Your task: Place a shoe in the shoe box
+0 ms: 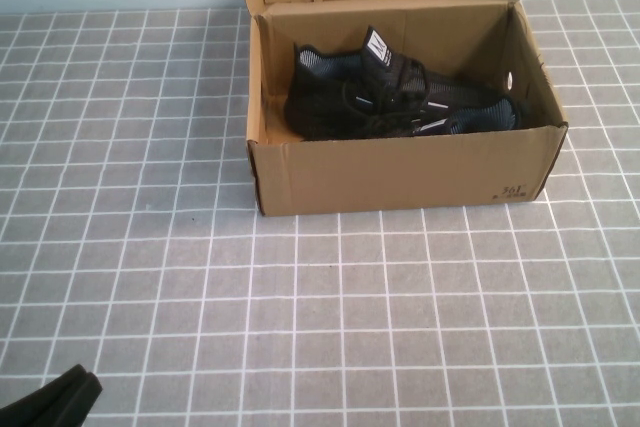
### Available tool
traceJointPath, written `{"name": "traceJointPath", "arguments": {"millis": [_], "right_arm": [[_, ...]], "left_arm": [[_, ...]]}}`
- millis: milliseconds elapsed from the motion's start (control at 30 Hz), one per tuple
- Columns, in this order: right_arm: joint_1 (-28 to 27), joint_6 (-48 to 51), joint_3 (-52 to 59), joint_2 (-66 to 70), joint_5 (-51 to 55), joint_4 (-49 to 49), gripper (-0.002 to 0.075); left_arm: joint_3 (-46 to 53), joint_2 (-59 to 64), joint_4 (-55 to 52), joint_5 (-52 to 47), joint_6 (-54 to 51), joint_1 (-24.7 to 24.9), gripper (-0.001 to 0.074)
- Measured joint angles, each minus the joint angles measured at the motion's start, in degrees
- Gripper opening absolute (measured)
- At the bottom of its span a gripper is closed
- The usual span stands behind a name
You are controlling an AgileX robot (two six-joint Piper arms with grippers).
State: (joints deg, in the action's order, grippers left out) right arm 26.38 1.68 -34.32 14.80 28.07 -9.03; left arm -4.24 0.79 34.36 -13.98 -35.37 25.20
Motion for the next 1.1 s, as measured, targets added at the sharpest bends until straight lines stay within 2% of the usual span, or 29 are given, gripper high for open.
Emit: {"name": "traceJointPath", "arguments": {"millis": [133,267,367,467,667,1100], "right_arm": [[-2.15,0.0,5.72,0.12,-9.87,6.99,-0.0016],[-12.4,0.0,15.27,-1.14,-21.7,7.17,-0.0016],[-19.44,0.0,21.69,-3.77,-24.41,5.09,-0.0016],[-22.95,0.0,27.48,-8.06,-25.39,4.7,-0.0016],[-24.01,0.0,35.16,-15.14,-26.76,5.03,-0.0016],[-24.01,0.0,35.8,-15.23,-29.57,5.03,-0.0016]], "left_arm": [[0.0,0.0,0.0,0.0,0.0,0.0,-0.0001],[0.0,0.0,0.0,0.0,0.0,0.0,-0.0001],[0.0,0.0,0.0,0.0,0.0,0.0,-0.0001],[0.0,0.0,0.0,0.0,0.0,0.0,-0.0001],[0.0,0.0,0.0,0.0,0.0,0.0,-0.0001],[0.0,0.0,-0.15,0.0,0.0,0.0,-0.0001]]}}
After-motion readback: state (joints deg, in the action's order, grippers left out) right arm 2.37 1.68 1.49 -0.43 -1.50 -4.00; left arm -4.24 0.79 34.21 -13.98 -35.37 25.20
